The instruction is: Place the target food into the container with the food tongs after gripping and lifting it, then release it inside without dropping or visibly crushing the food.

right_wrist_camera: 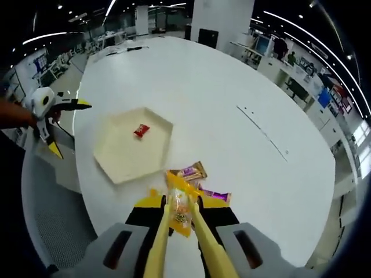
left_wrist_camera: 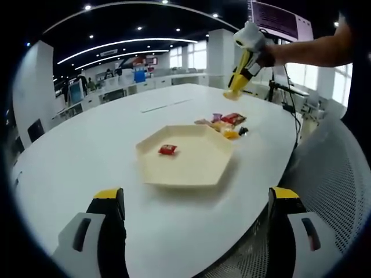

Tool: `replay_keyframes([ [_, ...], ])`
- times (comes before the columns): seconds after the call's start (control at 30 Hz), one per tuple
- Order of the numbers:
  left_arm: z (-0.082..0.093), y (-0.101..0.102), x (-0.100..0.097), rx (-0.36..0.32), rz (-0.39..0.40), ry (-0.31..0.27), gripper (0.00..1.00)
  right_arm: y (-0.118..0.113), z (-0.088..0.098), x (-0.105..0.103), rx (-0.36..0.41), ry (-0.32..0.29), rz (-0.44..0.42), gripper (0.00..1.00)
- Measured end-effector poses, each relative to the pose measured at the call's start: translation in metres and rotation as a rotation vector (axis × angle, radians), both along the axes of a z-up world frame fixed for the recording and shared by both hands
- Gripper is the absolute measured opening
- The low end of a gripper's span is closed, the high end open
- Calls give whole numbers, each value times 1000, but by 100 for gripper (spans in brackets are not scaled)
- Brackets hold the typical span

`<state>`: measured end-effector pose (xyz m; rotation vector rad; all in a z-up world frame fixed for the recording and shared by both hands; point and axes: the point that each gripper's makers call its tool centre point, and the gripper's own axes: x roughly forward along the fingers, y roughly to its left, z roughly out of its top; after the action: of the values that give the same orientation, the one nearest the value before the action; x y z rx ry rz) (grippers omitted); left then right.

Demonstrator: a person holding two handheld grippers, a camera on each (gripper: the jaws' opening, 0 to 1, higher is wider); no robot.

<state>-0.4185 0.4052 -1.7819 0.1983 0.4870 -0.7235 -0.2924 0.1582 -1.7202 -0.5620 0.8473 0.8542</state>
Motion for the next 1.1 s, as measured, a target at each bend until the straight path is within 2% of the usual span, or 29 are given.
replay_keyframes([
  [0.3, 1, 1, 0, -1, 5, -2, 99, 38, 18, 9, 1, -29, 88, 20],
  [0.7, 1, 3, 2, 0, 20, -4, 99, 96, 29, 13, 3, -43, 206, 21],
  [1.1, 0, 4, 2, 6, 24, -4, 99, 149, 35, 15, 23, -55, 285, 21],
])
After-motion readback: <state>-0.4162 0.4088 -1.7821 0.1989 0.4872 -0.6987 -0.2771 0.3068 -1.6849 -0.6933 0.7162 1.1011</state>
